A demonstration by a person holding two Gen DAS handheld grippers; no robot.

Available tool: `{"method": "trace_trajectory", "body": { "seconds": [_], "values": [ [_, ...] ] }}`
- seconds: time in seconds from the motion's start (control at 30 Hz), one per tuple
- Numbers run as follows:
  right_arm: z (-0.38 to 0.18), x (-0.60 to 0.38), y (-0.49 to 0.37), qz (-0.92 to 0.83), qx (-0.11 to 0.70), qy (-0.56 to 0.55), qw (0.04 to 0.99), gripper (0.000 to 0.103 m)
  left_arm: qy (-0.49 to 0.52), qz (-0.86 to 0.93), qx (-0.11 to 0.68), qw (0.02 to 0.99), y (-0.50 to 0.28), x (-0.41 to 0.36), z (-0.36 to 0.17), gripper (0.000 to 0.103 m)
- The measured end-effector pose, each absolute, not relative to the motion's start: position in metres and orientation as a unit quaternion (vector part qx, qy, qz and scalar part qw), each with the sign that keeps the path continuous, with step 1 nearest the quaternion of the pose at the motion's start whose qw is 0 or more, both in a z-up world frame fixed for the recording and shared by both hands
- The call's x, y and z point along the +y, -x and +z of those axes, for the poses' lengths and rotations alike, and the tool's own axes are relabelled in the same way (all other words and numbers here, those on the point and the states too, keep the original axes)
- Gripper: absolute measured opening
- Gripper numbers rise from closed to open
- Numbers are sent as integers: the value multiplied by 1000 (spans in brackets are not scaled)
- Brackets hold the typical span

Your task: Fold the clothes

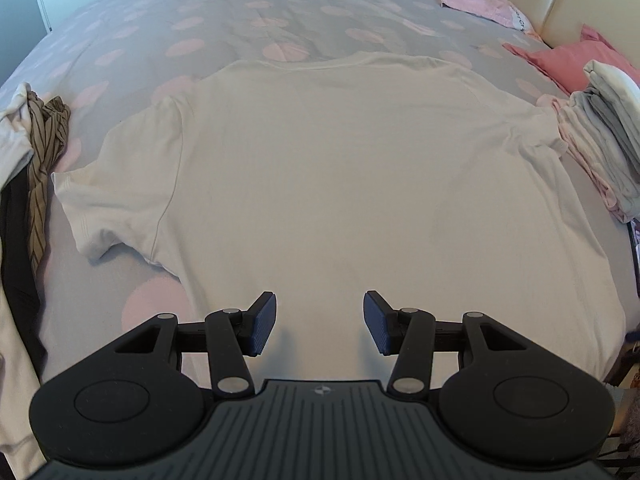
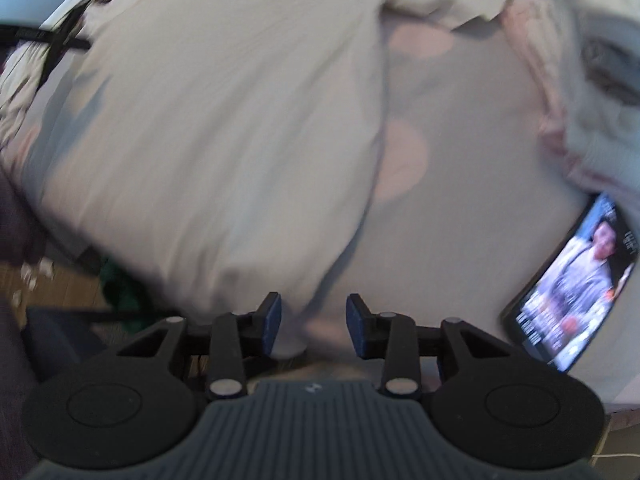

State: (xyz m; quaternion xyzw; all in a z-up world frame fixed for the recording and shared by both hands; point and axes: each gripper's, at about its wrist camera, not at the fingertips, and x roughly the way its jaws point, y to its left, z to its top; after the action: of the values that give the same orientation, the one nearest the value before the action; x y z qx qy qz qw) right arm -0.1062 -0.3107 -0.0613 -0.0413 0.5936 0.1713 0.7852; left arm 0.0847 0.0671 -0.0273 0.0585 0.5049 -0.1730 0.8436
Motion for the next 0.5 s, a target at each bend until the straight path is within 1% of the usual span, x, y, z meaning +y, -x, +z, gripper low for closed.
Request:
{"method": "trace_trajectory", "body": {
  "seconds": [0.1,0.2,0.27,0.3,0.43,0.47,0.5],
  "values": [
    [-76,-300,116,203,599,61,772,38,-50,-172,497,849,-78,66,-23,46],
    [-93,-296,115,214,609,82,759,30,-46,-167,497,850,-74,67,-24,46],
    [-100,-297,112,208,608,98,760,28,-45,-163,498,850,-72,69,-25,46],
    [-102,-297,110,208,607,98,761,26,-45,-160,499,851,-72,70,-26,46],
    [-113,-294,101,222,611,72,757,25,-39,-149,501,852,-72,77,-27,46],
    [-114,-293,100,227,610,65,757,21,-37,-146,502,852,-72,80,-27,46],
    [-115,-291,99,228,611,63,756,4,-35,-145,502,852,-72,82,-27,46]
  ]
}}
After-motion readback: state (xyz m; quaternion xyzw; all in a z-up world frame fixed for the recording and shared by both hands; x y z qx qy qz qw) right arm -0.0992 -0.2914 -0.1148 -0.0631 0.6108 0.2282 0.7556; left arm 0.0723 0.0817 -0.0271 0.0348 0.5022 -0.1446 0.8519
